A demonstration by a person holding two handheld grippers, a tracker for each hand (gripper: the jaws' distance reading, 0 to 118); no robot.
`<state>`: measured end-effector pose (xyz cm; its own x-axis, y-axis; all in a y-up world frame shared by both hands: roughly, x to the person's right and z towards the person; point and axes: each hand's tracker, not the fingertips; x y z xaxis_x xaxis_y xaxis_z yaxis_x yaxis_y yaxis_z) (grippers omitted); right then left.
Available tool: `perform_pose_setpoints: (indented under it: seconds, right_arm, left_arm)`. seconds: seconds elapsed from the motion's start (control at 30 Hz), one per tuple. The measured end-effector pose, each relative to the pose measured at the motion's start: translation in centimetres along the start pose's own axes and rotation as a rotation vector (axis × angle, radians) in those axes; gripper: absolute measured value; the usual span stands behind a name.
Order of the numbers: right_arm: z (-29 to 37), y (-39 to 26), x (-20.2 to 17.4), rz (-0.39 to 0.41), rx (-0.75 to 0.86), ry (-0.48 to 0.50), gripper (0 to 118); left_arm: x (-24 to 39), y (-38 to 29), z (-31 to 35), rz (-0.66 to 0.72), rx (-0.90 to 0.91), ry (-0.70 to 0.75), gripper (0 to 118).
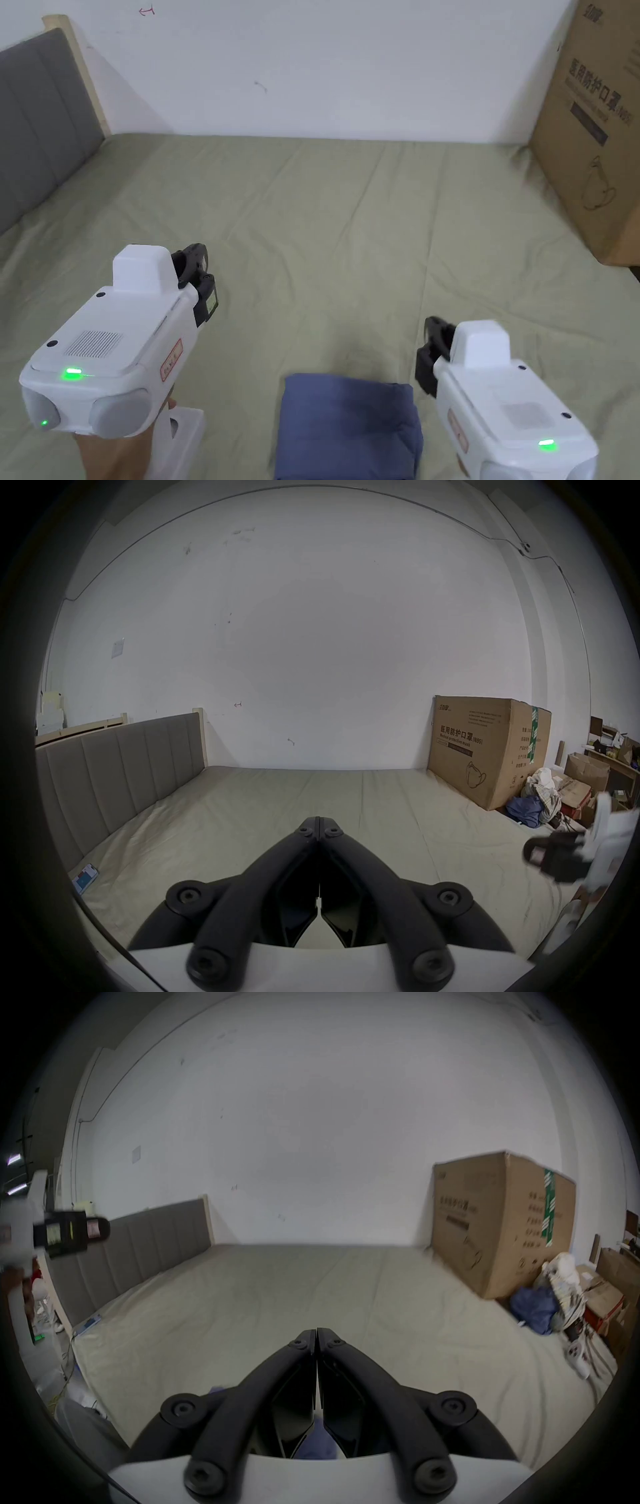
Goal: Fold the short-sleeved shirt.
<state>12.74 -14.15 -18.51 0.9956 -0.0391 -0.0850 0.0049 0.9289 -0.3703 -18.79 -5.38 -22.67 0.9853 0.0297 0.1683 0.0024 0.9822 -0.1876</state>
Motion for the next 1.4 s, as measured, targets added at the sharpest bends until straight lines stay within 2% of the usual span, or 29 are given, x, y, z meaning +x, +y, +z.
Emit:
perform_pose_setpoints:
  seconds: [0.07,0.33,0.5,0.6,0.67,0.73,0.83,0.87,0.93,0.97,1.2,1.23,1.33,1.37,1.4]
  right_arm:
    - [-1.1,-1.9,-0.5,-0.002,-0.009,0.022,0]
    - [-5.1,-9.7,-2.9,0.056,-0.221,0.046,0]
    - [-6.9,-14.5,-3.4,0.073,-0.369,0.002,0]
    - [-6.4,-15.3,-3.1,0.068,-0.319,-0.003,0]
    - [-6.7,-14.6,-3.1,0.065,-0.340,-0.001,0]
    - [-6.8,-14.4,-3.2,0.087,-0.353,-0.002,0]
    - [-6.7,-14.5,-3.1,0.070,-0.352,-0.004,0]
    - [-6.6,-14.5,-3.0,0.056,-0.354,-0.002,0]
    - [-6.6,-14.4,-2.9,0.047,-0.359,0.001,0]
    - [-6.7,-14.3,-2.9,0.046,-0.361,0.002,0]
    - [-6.5,-14.3,-2.7,0.035,-0.360,0.004,0]
    - [-6.5,-14.2,-2.8,0.036,-0.361,0.004,0]
    - [-6.5,-14.2,-2.7,0.036,-0.362,0.005,0]
    - [-6.5,-14.2,-2.7,0.036,-0.362,0.006,0]
    - [-6.5,-14.2,-2.7,0.034,-0.364,0.006,0]
  left_arm:
    - [-0.3,-0.3,0.0,0.009,-0.007,-0.001,0]
    - [-1.8,-1.4,-0.6,0.042,-0.050,0.000,0]
    - [-2.3,-2.4,-1.0,0.048,-0.086,-0.005,0]
    - [-2.6,-3.3,-1.6,0.085,-0.153,-0.033,0]
    - [-2.8,-4.1,-2.5,0.145,-0.250,-0.090,3]
    - [-2.9,-5.4,-3.4,0.214,-0.345,-0.128,13]
    - [-2.4,-7.8,-5.0,0.291,-0.497,-0.178,52]
    - [-2.1,-8.8,-5.7,0.315,-0.558,-0.191,72]
    - [-1.6,-11.0,-7.1,0.343,-0.691,-0.218,94]
    - [-1.4,-12.2,-7.8,0.344,-0.748,-0.244,98]
    - [-0.5,-17.3,-11.4,0.413,-0.928,-0.369,97]
    - [-0.5,-17.7,-11.8,0.433,-0.933,-0.386,94]
    - [-0.1,-18.5,-12.6,0.467,-0.963,-0.425,64]
    - [0.1,-18.8,-12.7,0.468,-0.963,-0.444,43]
    - [0.4,-19.1,-12.9,0.464,-0.973,-0.446,38]
